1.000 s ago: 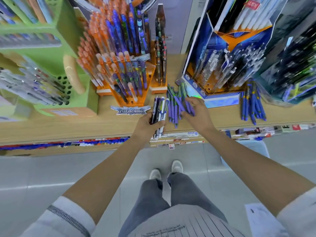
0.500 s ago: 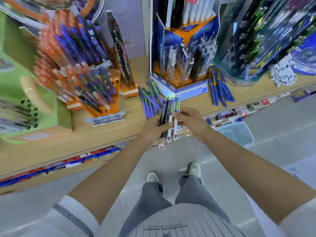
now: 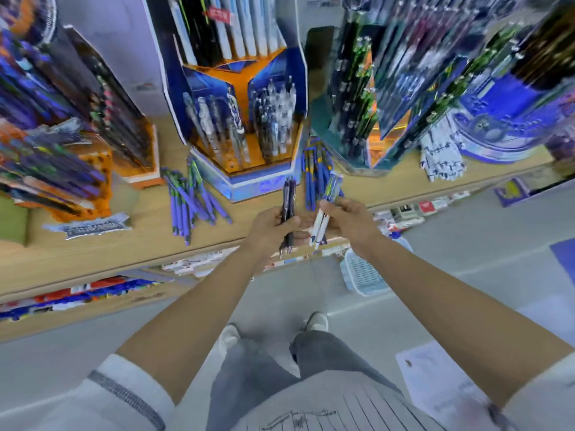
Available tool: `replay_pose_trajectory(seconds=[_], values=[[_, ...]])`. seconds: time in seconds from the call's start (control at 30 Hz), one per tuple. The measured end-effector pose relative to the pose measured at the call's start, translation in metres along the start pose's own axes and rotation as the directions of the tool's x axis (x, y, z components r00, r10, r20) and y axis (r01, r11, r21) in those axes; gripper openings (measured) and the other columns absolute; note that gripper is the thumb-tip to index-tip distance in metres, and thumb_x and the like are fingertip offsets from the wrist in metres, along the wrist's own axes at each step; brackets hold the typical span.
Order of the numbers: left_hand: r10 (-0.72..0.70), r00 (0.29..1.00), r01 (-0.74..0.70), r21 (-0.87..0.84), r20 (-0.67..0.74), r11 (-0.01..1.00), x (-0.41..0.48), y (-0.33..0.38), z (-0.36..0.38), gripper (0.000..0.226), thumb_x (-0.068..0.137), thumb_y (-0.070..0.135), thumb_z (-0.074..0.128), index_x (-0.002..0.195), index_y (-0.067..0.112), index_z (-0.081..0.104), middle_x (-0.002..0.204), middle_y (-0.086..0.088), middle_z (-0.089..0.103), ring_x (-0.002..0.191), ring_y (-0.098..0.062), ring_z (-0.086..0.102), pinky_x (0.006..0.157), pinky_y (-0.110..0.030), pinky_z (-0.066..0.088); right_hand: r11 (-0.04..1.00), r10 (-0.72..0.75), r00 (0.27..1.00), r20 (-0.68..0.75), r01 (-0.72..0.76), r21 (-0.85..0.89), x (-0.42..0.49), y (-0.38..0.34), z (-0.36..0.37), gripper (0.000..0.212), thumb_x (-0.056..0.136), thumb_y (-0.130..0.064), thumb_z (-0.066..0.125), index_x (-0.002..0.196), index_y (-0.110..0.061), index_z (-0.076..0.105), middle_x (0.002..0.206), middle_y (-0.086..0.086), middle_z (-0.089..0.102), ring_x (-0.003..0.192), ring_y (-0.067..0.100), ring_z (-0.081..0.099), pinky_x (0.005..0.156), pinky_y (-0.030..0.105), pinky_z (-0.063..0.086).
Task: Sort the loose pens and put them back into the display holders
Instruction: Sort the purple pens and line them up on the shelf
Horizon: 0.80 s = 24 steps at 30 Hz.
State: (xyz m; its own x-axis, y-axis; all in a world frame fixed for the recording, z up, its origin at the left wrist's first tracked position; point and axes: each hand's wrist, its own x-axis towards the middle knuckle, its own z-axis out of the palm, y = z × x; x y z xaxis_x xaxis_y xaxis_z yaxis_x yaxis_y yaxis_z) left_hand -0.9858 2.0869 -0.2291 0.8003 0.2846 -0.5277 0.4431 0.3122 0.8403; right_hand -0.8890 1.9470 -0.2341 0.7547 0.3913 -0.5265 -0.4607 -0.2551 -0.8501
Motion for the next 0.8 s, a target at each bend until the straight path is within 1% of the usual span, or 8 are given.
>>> replay_pose_trajectory(seconds=[0.1, 0.23, 0.3, 0.4, 0.47, 0.57, 0.7, 0.8], values=[[0.008, 0.999, -0.008, -0.010, -0.034, 1.000, 0.009, 0.000, 0.022, 0.021, 0.095, 0.005, 0.056, 0.113, -0.005, 0.056, 0.087, -0.012, 0.072, 0.069, -0.020, 0.071, 0.076, -0.043, 0.060, 1.000, 0.010, 0.999, 0.043, -0.010, -0.020, 0.005, -0.008, -0.027, 0.013, 0.093, -0.018, 0.064, 0.083, -0.009, 0.065, 0.073, 0.005, 0.070, 0.065, 0.016, 0.069, 0.058, 0.026, 0.055], [-0.031, 0.999, 0.030, -0.025, -0.025, 0.999, 0.017, 0.007, 0.045, 0.017, 0.097, 0.007, 0.052, 0.112, 0.001, 0.057, 0.085, -0.013, 0.069, 0.063, -0.021, 0.068, 0.066, -0.032, 0.060, 1.000, 0.021, 0.999, 0.036, -0.020, -0.011, 0.013, -0.010, -0.047, 0.016, 0.095, -0.021, 0.060, 0.094, -0.005, 0.062, 0.077, 0.013, 0.066, 0.060, 0.016, 0.066, 0.055, 0.026, 0.054], [-0.055, 0.998, 0.054, -0.024, -0.012, 0.998, 0.024, 0.010, 0.053, 0.019, 0.099, 0.007, 0.050, 0.114, -0.001, 0.055, 0.083, -0.012, 0.068, 0.060, -0.020, 0.067, 0.065, -0.033, 0.060, 0.999, 0.038, 0.999, 0.015, -0.038, 0.007, 0.019, -0.010, -0.054, 0.019, 0.096, -0.023, 0.057, 0.102, -0.004, 0.061, 0.079, 0.015, 0.064, 0.060, 0.015, 0.066, 0.055, 0.025, 0.052], [-0.092, 0.995, 0.092, 0.006, 0.039, 0.996, 0.034, 0.016, 0.063, 0.017, 0.099, 0.001, 0.044, 0.113, 0.000, 0.054, 0.080, -0.010, 0.068, 0.058, -0.019, 0.066, 0.068, -0.037, 0.059, 0.998, 0.065, 0.998, 0.008, -0.066, 0.004, 0.026, -0.010, -0.064, 0.016, 0.097, -0.023, 0.056, 0.100, -0.009, 0.061, 0.077, 0.008, 0.061, 0.067, 0.019, 0.062, 0.063, 0.029, 0.048], [-0.101, 0.992, 0.100, 0.012, 0.077, 0.995, 0.041, 0.018, 0.070, 0.019, 0.098, -0.002, 0.042, 0.113, 0.002, 0.053, 0.080, -0.010, 0.067, 0.057, -0.018, 0.066, 0.066, -0.036, 0.059, 0.997, 0.074, 0.997, 0.029, -0.075, 0.007, 0.028, -0.008, -0.072, 0.018, 0.097, -0.018, 0.056, 0.112, -0.008, 0.060, 0.082, 0.008, 0.063, 0.070, 0.019, 0.063, 0.066, 0.031, 0.049], [-0.119, 0.984, 0.115, 0.037, 0.136, 0.993, 0.048, 0.021, 0.083, 0.021, 0.097, -0.004, 0.041, 0.115, 0.001, 0.051, 0.078, -0.010, 0.066, 0.055, -0.017, 0.065, 0.060, -0.032, 0.058, 1.000, 0.016, 0.997, 0.082, -0.014, -0.016, 0.025, -0.007, -0.090, 0.019, 0.098, -0.011, 0.053, 0.116, -0.008, 0.059, 0.084, 0.009, 0.067, 0.066, 0.013, 0.066, 0.060, 0.026, 0.053], [-0.135, 0.969, 0.117, 0.101, 0.206, 0.988, 0.056, 0.025, 0.108, 0.017, 0.099, -0.005, 0.039, 0.113, -0.001, 0.046, 0.080, -0.010, 0.065, 0.053, -0.013, 0.066, 0.057, -0.026, 0.058, 0.997, -0.071, 0.997, -0.015, 0.071, 0.017, 0.019, -0.007, -0.124, 0.020, 0.095, -0.012, 0.058, 0.109, 0.000, 0.063, 0.077, 0.010, 0.067, 0.063, 0.017, 0.064, 0.057, 0.025, 0.052], [-0.142, 0.963, 0.114, 0.132, 0.229, 0.985, 0.065, 0.030, 0.134, 0.023, 0.098, -0.005, 0.039, 0.120, -0.005, 0.047, 0.084, -0.012, 0.065, 0.055, -0.014, 0.067, 0.058, -0.027, 0.059, 0.992, -0.084, 0.991, -0.101, 0.092, 0.086, 0.019, -0.009, -0.158, 0.019, 0.092, -0.011, 0.062, 0.108, -0.003, 0.063, 0.079, 0.014, 0.066, 0.061, 0.018, 0.063, 0.056, 0.027, 0.053]])
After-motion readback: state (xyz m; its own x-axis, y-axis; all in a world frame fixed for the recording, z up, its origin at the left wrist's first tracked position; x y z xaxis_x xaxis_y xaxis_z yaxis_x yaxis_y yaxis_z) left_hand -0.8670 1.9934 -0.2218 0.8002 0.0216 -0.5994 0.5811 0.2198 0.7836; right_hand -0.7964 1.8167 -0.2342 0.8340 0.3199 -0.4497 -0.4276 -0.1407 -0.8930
